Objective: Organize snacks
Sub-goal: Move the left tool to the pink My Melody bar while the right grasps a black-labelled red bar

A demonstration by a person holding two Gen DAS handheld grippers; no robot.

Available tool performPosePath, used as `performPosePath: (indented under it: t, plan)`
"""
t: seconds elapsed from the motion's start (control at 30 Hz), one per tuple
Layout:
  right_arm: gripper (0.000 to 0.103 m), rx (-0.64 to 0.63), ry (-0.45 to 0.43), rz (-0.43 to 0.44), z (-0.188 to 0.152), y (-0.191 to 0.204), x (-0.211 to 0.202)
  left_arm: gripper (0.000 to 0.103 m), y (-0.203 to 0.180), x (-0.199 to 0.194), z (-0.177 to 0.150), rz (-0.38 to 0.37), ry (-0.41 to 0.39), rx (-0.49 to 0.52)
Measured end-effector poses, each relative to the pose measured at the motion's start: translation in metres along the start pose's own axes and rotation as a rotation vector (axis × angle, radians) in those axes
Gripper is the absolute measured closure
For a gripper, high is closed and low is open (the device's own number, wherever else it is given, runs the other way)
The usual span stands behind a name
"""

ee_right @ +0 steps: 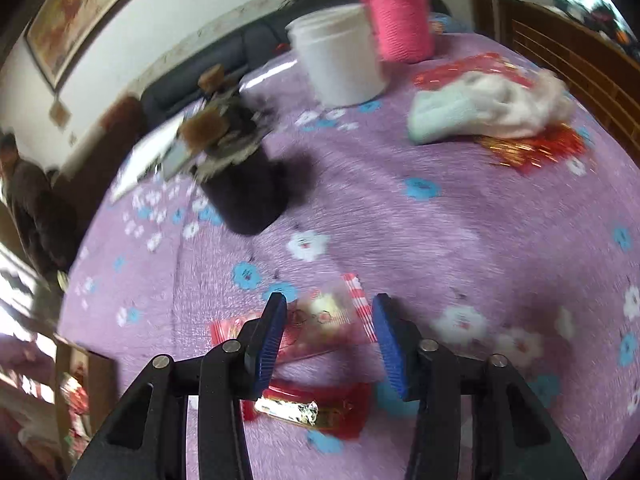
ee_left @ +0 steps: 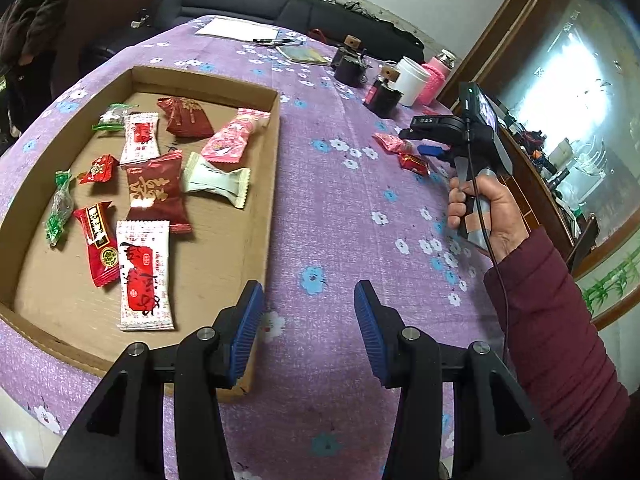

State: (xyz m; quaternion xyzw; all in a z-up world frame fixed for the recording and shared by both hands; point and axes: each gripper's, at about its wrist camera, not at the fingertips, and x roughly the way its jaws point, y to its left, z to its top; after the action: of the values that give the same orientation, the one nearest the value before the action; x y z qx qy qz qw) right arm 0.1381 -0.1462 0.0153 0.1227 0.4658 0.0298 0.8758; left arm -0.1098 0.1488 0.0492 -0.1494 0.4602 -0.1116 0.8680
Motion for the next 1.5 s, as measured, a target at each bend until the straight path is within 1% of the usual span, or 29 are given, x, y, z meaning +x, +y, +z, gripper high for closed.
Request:
performPosePath:
  t: [0.03,0.07,0.13,0.17,0.23,0.3,0.33,0.37,0.4,0.43,0.47,0.5,0.53,0.57,0.6,0.63,0.73,0.8,0.9,0.93,0.97,1.0,1.03,1.07,1.17,1.27,1.4,1.5]
  plan:
    - [0.060,-0.047,-0.009,-0.015,-0.001,0.011,0.000,0.057,0.002,0.001,0.000,0.000,0.003,-0.005]
    - [0.065,-0.102,-0.011,-0.015,-0.001,0.023,0.002,0.057,0.003,0.003,0.001,-0.002,0.006,-0.009]
    - [0.066,-0.191,0.004,-0.011,-0.007,0.043,0.005,0.057,0.004,0.005,0.000,-0.005,0.010,-0.010]
    - [0.066,-0.241,0.016,0.008,-0.015,0.055,0.006,0.057,0.004,0.006,0.000,-0.008,0.012,-0.011]
    - [0.070,-0.349,0.044,0.038,-0.030,0.078,0.007,0.057,0.004,0.007,0.001,-0.007,0.011,-0.010]
    - [0.068,-0.467,0.044,0.034,-0.050,0.095,0.004,0.057,0.005,0.006,0.000,-0.010,0.011,-0.010]
    - [0.068,-0.501,0.065,0.088,-0.059,0.100,-0.001,0.057,0.005,0.006,0.000,-0.012,0.011,-0.009]
    - [0.068,-0.508,0.093,0.139,-0.064,0.101,-0.006,0.057,0.005,0.006,0.000,-0.013,0.011,-0.009]
    - [0.072,-0.498,0.122,0.204,-0.068,0.098,-0.013,0.057,0.005,0.006,0.000,-0.014,0.010,-0.008]
    - [0.072,-0.469,0.109,0.243,-0.069,0.091,-0.023,0.057,0.005,0.006,0.000,-0.012,0.008,-0.006]
    - [0.068,-0.419,0.068,0.253,-0.068,0.078,-0.035,0.057,0.004,0.007,0.000,-0.011,0.006,-0.005]
    - [0.061,-0.367,0.041,0.247,-0.062,0.065,-0.041,0.056,0.003,0.008,0.000,-0.011,0.003,-0.004]
    - [0.056,-0.283,0.012,0.231,-0.056,0.046,-0.048,0.054,0.002,0.008,0.000,-0.012,0.001,-0.002]
    - [0.049,-0.222,-0.005,0.218,-0.052,0.031,-0.051,0.050,0.000,0.009,0.000,-0.013,-0.001,0.001]
    - [0.049,-0.158,-0.020,0.196,-0.048,0.015,-0.053,0.048,-0.001,0.009,0.000,-0.012,-0.003,0.004]
    - [0.049,-0.122,-0.025,0.182,-0.047,0.004,-0.054,0.048,-0.003,0.009,0.000,-0.013,-0.007,0.012]
    - [0.049,-0.070,-0.022,0.146,-0.048,-0.011,-0.046,0.048,-0.011,0.008,0.001,-0.017,-0.015,0.037]
    - [0.049,-0.060,-0.013,0.137,-0.050,-0.006,-0.040,0.048,-0.018,0.005,0.003,-0.041,-0.020,0.067]
    - [0.049,-0.097,-0.017,0.058,-0.049,0.013,-0.025,0.048,-0.036,-0.001,0.004,-0.032,-0.035,0.139]
    - [0.049,-0.116,-0.018,0.019,-0.049,0.020,-0.020,0.048,-0.041,-0.002,0.006,-0.029,-0.040,0.161]
    - [0.055,-0.127,-0.012,-0.011,-0.049,0.024,-0.014,0.047,-0.044,-0.003,0.006,-0.027,-0.042,0.171]
    - [0.058,-0.134,-0.026,-0.034,-0.047,0.023,-0.011,0.047,-0.047,-0.002,0.008,-0.026,-0.044,0.180]
    - [0.073,-0.145,-0.031,-0.059,-0.050,0.024,-0.011,0.047,-0.050,-0.001,0.010,-0.023,-0.044,0.187]
    - [0.082,-0.156,-0.028,-0.068,-0.053,0.024,-0.012,0.047,-0.052,0.001,0.011,-0.019,-0.042,0.191]
    - [0.082,-0.172,-0.026,-0.075,-0.064,0.018,-0.022,0.047,-0.057,0.012,0.015,-0.012,-0.021,0.207]
    - [0.082,-0.190,-0.047,-0.073,-0.085,0.008,-0.035,0.047,-0.064,0.024,0.021,0.001,0.008,0.213]
    - [0.082,-0.190,-0.066,-0.030,-0.099,-0.001,-0.047,0.047,-0.074,0.026,0.028,0.006,-0.011,0.220]
    - [0.082,-0.178,-0.069,-0.012,-0.100,-0.004,-0.050,0.047,-0.081,0.031,0.030,0.034,-0.012,0.241]
